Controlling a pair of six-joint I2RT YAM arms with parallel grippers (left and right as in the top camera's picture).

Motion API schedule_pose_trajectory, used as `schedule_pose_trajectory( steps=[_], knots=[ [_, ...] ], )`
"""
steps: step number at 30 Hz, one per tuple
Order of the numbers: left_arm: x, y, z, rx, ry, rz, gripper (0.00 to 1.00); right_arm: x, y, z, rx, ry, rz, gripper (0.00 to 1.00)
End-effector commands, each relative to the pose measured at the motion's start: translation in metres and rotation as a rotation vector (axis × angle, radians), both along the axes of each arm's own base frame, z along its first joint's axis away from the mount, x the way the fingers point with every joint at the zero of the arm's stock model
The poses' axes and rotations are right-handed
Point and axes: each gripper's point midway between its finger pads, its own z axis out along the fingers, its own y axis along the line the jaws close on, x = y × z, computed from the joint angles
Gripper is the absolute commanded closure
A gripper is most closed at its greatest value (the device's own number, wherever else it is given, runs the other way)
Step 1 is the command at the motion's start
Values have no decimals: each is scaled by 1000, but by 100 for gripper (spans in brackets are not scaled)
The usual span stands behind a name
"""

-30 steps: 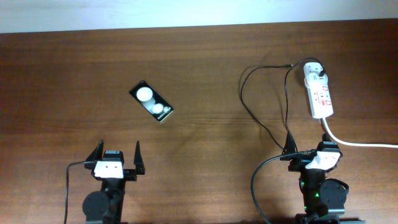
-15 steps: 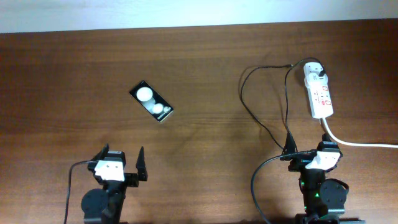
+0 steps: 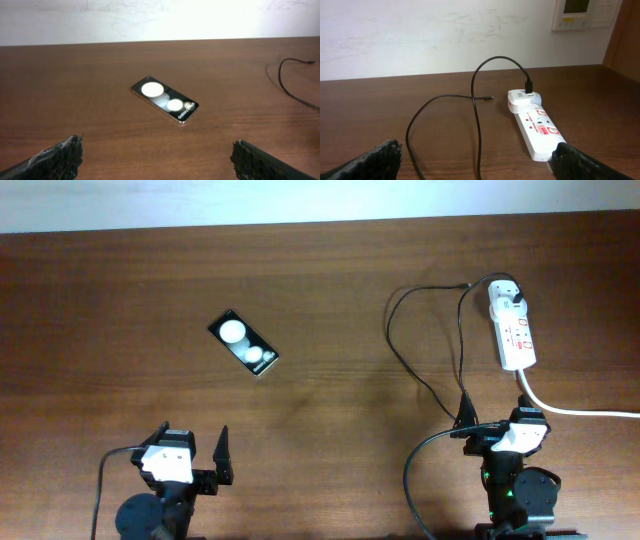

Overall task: Plug charger to phone and switch on socket
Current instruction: 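Move the left gripper forward over the black phone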

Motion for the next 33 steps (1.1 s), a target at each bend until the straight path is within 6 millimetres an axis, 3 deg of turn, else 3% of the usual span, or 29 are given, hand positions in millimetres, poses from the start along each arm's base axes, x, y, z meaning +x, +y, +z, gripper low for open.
schedule_pose_trajectory(
  steps=[1, 8, 15, 24, 33],
  knots=[
    [-4, -2, 19, -10, -42, -11, 1, 0, 0, -2, -2, 1, -6, 1],
    [-9, -7, 19, -18, -23, -37, 1, 0, 0, -2, -2, 1, -6, 1],
    [-13, -7, 33, -18, -42, -37, 1, 0, 0, -2, -2, 2, -6, 1],
    [-9, -7, 23, -40, 29, -30, 1, 0, 0, -2, -2, 1, -6, 1],
    [-15, -7, 42, -40, 27, -30, 1, 0, 0, -2, -2, 2, -6, 1]
  ],
)
